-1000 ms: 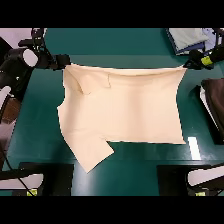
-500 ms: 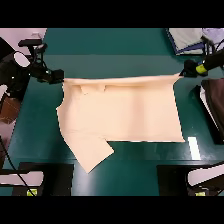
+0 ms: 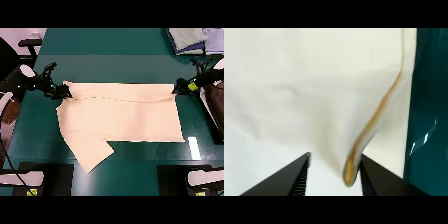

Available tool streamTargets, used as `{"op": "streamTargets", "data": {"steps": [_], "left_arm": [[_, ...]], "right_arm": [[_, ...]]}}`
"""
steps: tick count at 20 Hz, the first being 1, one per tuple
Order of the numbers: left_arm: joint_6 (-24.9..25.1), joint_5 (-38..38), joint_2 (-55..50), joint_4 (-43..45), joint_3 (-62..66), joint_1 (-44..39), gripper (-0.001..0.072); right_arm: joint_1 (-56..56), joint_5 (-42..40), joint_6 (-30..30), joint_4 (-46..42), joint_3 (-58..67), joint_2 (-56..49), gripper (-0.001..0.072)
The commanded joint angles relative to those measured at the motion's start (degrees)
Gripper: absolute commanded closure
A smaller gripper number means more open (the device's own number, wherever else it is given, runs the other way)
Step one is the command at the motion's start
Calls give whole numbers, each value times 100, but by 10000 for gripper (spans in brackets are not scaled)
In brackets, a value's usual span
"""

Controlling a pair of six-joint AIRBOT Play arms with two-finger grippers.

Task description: Fold the shirts.

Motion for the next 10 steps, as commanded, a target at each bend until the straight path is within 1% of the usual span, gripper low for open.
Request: {"op": "streamTargets", "data": {"steps": [1, 2, 4, 6, 10], "left_arm": [[-219, -105, 155, -13, -131, 11, 242], [-243, -210, 319, 133, -133, 11, 242], [-385, -608, 809, 682, -260, 11, 242], [-540, -844, 1497, 1058, -870, 11, 242], [-813, -1067, 2927, 846, -2586, 9, 241]], "right_arm": [[-52, 109, 0, 251, -232, 122, 301], [-98, 203, -2, 275, -234, 256, 301], [-188, 308, -2, 26, -238, 654, 301], [-260, 485, -2, -48, -238, 1110, 302], [-280, 358, -2, -22, -236, 1862, 302]]}}
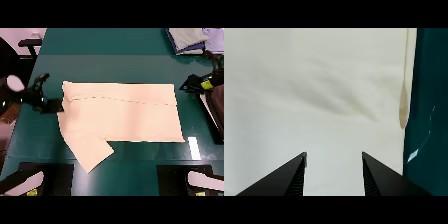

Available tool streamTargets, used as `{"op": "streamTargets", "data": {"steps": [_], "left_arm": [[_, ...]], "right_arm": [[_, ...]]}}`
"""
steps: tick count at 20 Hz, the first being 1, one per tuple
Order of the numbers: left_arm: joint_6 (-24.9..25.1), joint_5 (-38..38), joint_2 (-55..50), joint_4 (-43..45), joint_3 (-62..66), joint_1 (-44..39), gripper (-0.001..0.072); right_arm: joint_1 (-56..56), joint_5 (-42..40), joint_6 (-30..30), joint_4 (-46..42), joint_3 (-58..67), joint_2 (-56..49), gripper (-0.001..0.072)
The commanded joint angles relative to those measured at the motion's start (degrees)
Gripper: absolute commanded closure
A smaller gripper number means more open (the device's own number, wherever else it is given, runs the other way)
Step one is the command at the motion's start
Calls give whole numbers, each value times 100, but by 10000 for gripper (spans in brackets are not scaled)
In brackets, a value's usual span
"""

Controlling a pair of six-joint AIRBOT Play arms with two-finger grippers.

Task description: Fold the shirts.

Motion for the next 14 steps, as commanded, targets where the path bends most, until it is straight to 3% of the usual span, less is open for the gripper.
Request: {"op": "streamTargets", "data": {"steps": [1, 8, 14], "left_arm": [[-417, -282, 1207, -11, -1375, 0, 241], [-472, -131, 1825, -890, -2887, 0, 241], [-249, 629, 1825, -1694, -3442, 0, 241]], "right_arm": [[-31, -94, 2, -28, -9, 588, 302], [-28, -146, 4, -13, -9, 752, 302], [-31, -142, 4, -13, -9, 752, 302]]}}
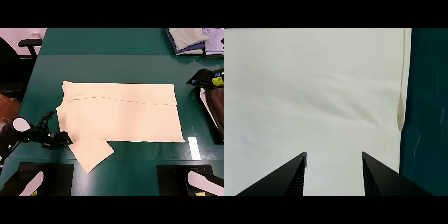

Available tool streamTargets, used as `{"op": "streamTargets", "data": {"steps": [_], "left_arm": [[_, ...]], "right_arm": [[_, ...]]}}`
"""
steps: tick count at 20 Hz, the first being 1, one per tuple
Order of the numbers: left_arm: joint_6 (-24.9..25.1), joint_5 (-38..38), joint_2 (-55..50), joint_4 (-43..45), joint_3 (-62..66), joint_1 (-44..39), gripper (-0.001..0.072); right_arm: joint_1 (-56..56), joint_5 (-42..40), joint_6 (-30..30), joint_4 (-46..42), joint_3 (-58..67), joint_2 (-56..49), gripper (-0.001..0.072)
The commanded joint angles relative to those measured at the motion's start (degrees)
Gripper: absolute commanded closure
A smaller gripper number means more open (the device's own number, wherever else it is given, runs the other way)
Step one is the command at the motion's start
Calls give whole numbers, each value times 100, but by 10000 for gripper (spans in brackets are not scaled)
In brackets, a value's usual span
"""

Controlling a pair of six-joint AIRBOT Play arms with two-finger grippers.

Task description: Fold the shirts.

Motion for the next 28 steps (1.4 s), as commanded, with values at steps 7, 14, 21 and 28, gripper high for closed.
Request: {"op": "streamTargets", "data": {"steps": [7, 14, 21, 28], "left_arm": [[474, 575, 28, -839, -332, -9, 682], [625, 238, 52, -713, 374, -9, 682], [627, 240, 52, -713, 374, -9, 682], [627, 251, 52, -629, 374, -9, 682]], "right_arm": [[-70, 518, 4, -66, -11, 13, 302], [-1624, 752, 4, -114, -2736, 1036, 197], [-2535, 291, 4, -96, -5250, 1521, 212], [-1670, -695, 157, 442, -5191, 1515, 316]]}}
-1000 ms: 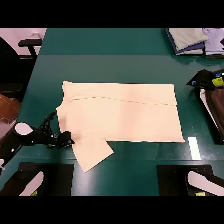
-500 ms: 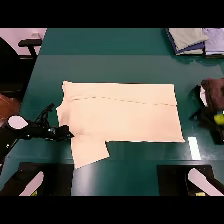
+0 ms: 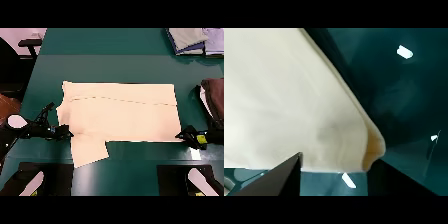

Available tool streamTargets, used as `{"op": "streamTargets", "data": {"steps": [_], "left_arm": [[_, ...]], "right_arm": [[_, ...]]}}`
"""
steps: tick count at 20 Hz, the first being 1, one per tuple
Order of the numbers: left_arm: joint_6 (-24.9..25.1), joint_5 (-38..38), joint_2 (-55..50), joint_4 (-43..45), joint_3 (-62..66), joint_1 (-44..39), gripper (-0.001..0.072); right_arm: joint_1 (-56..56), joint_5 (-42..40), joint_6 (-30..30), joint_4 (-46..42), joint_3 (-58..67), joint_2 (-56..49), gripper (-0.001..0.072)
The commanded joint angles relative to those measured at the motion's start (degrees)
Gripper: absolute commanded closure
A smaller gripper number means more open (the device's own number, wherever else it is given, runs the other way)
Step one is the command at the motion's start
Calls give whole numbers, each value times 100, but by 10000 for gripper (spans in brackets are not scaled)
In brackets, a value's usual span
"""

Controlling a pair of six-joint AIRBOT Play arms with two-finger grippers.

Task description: Fold the shirts.

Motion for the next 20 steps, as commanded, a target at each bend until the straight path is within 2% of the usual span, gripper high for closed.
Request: {"op": "streamTargets", "data": {"steps": [1, 3, 6, 8, 10, 13, 14, 16, 18, 20], "left_arm": [[0, -15, 4, 144, 7, 2, 681], [-4, -267, 4, 356, 11, 2, 683], [-13, -927, 107, 669, 133, 2, 684], [-247, -1029, 649, 697, 133, 2, 685], [-516, -1462, 1290, 713, 149, 2, 685], [-960, -2608, 1882, 691, 203, 2, 685], [-966, -2671, 1915, 693, 330, 2, 685], [-1067, -2352, 1816, 693, 721, 2, 685], [-1014, -1714, 1512, 732, 1110, 2, 685], [-658, -1141, 938, 739, 1456, 2, 685]], "right_arm": [[433, -448, 105, 127, 68, 13, 455], [682, -404, 101, 72, 214, 13, 696], [1049, 243, 101, -586, 605, 59, 696], [1303, 782, 105, -1342, 809, 372, 696], [1471, 1281, 105, -1937, 885, 876, 696], [1491, 1937, 116, -2164, 1084, 1578, 697], [1493, 1967, 136, -2159, 1241, 1746, 697], [1493, 1821, 275, -2153, 1668, 1799, 697], [1497, 1637, 280, -2031, 2118, 1373, 698], [1532, 1231, 280, -1663, 2481, 741, 697]]}}
